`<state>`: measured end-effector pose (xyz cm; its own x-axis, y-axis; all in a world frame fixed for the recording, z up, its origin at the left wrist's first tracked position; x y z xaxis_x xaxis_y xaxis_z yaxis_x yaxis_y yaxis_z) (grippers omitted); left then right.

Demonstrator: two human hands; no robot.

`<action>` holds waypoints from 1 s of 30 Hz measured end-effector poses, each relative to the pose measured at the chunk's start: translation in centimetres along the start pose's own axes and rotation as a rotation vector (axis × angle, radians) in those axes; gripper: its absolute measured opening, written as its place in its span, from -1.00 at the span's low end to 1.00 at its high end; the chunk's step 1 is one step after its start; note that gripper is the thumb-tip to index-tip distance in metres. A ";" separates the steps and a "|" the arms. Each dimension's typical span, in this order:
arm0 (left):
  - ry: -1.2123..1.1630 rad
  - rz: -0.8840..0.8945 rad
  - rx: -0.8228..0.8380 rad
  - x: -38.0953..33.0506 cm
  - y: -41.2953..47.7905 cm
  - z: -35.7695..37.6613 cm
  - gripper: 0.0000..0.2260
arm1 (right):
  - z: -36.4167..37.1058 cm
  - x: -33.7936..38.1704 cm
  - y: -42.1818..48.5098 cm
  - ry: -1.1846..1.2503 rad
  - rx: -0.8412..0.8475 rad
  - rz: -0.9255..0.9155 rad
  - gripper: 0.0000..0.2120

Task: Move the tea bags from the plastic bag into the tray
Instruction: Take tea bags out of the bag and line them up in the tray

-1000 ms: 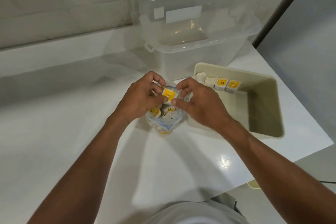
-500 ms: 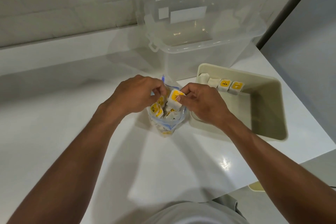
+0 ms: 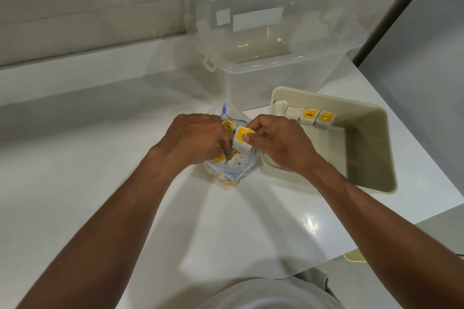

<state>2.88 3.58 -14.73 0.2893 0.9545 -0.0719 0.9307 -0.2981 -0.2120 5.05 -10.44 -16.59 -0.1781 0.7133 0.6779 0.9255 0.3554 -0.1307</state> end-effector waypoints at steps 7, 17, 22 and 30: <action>0.136 0.064 0.011 -0.9 0.4 0.1 -0.86 | 0.1 -0.2 0.3 0.018 0.016 0.020 -0.89; 0.150 0.096 0.076 -1.1 0.8 0.6 -0.90 | 0.0 -0.1 0.1 0.011 0.006 0.014 -0.92; 0.197 0.136 0.081 -1.5 0.7 1.1 -0.89 | 0.0 0.0 0.1 0.001 0.011 0.012 -0.91; -0.002 0.110 0.114 -1.1 1.1 1.5 -0.94 | -0.2 -0.1 0.1 0.001 0.008 0.007 -0.91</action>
<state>3.20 2.15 -16.37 0.3874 0.9162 -0.1025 0.8622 -0.3995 -0.3116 5.24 -10.61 -16.48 -0.1708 0.7152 0.6777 0.9242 0.3548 -0.1415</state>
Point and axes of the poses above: each hand's wrist, its own y-axis towards the middle knuckle, its own z-axis out of the palm, x = y × z, the point moved 9 cm from there along y, towards the middle knuckle, and after that the axes turned 2 degrees about -y, right-handed, at the moved point
